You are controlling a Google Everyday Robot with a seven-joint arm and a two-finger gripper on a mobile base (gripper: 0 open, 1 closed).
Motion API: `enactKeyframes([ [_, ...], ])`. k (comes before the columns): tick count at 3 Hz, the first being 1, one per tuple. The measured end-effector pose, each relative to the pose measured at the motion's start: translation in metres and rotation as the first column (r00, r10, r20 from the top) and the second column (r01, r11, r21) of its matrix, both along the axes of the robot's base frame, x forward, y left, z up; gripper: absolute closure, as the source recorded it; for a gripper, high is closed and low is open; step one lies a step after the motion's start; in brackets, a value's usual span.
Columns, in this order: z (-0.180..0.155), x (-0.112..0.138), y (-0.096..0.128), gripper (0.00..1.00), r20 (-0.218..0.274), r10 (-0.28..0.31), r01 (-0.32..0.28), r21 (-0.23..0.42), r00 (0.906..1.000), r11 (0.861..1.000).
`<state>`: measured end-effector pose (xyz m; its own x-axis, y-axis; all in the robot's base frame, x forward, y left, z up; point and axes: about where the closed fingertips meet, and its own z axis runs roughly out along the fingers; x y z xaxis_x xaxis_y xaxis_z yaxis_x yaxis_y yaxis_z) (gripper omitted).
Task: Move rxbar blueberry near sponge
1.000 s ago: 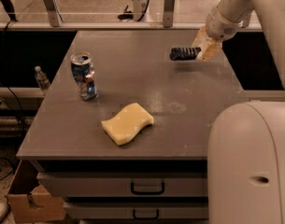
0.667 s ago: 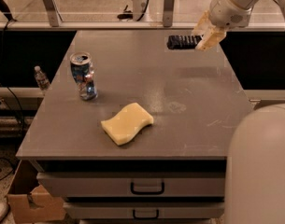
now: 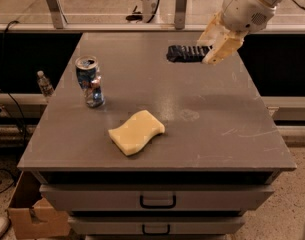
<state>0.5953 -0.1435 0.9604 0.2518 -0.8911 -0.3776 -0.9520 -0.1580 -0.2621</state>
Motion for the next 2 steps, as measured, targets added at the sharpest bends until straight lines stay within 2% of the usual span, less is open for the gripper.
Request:
enactKeyframes([
  [1, -0.008, -0.041, 0.030, 1.00, -0.065, 0.006, -0.007, -0.011, 0.9979, 1.000],
  [2, -0.021, -0.045, 0.035, 1.00, -0.087, 0.009, -0.011, -0.019, 0.9962, 1.000],
])
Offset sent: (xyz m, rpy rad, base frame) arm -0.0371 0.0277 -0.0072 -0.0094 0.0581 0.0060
